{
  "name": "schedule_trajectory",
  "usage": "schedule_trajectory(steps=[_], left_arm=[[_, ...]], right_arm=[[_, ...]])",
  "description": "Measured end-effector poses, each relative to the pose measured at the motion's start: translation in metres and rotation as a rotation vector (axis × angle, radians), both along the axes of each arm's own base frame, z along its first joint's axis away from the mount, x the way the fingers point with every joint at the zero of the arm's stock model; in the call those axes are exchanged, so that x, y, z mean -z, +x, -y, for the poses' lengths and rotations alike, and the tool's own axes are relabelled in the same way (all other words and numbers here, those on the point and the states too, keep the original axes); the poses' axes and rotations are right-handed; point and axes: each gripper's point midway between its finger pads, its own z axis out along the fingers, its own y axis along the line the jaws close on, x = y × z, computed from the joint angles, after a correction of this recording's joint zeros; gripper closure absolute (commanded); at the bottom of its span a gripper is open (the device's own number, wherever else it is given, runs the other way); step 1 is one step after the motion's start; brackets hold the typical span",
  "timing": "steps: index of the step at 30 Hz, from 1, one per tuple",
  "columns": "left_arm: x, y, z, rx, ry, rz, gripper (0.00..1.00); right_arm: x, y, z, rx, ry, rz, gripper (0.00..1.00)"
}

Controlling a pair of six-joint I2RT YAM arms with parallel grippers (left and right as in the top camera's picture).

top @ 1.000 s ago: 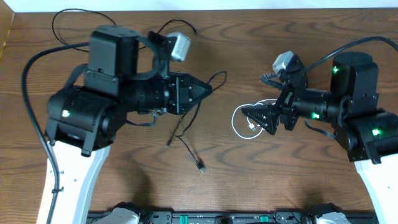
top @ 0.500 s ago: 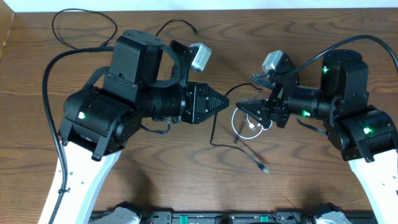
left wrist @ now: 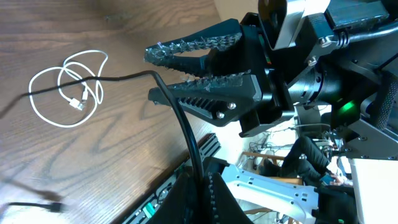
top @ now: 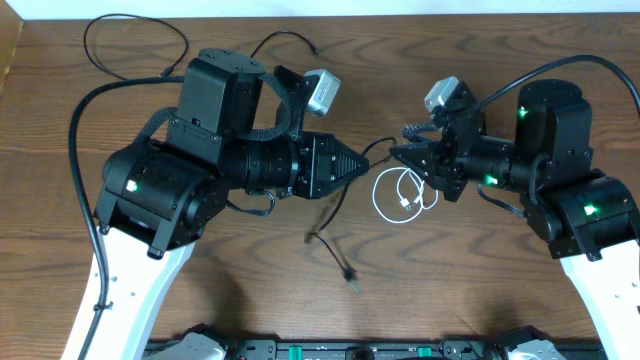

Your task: Untangle cables

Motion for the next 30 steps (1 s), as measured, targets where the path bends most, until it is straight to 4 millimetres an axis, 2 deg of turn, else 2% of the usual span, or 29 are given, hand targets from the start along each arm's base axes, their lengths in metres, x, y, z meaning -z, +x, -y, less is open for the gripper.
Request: schedule_trajectory(steps=[5,7,15,19,21,23,30], left_arm=[[0.0000,0.0000,0.0000,0.000,0.000,0.000,0.93],[-0.0001,0.0001,0.0000,0.000,0.000,0.001,0.93],[-0.0012,0.0009,0.0005,0.000,-0.004,0.007,0.93],[-0.0011,0.0009,0.0005,0.000,-0.004,0.006,0.93],[-0.0011,0.0009,0.0005,0.000,-0.004,0.006,0.92],[-0.0011,0.0009,0.0005,0.000,-0.004,0.006,0.92],[-0.0011,0.0012,0.0005,0.000,-0.003,0.007,0.93]], right_arm=[[0.0001,0.0002,0.0002,0.007,0.004,-0.010,0.57],[-0.0003,-0.0004,-0.0003,0.004,0.009,-0.013,0.55],[-0.0013,-0.0012,-0.0014,-0.006,0.012,-0.007,0.67],[-0.0006,-0.0004,-0.0016,-0.008,0.009,-0.005,0.83],[0.0007,0.0002,-0.0018,-0.007,0.008,-0.011,0.88],[0.0019,0.0011,-0.0021,-0.008,0.007,-0.014,0.98],[0.0005,0.0016,-0.0032,-0.004,0.022,-0.027,0.99]])
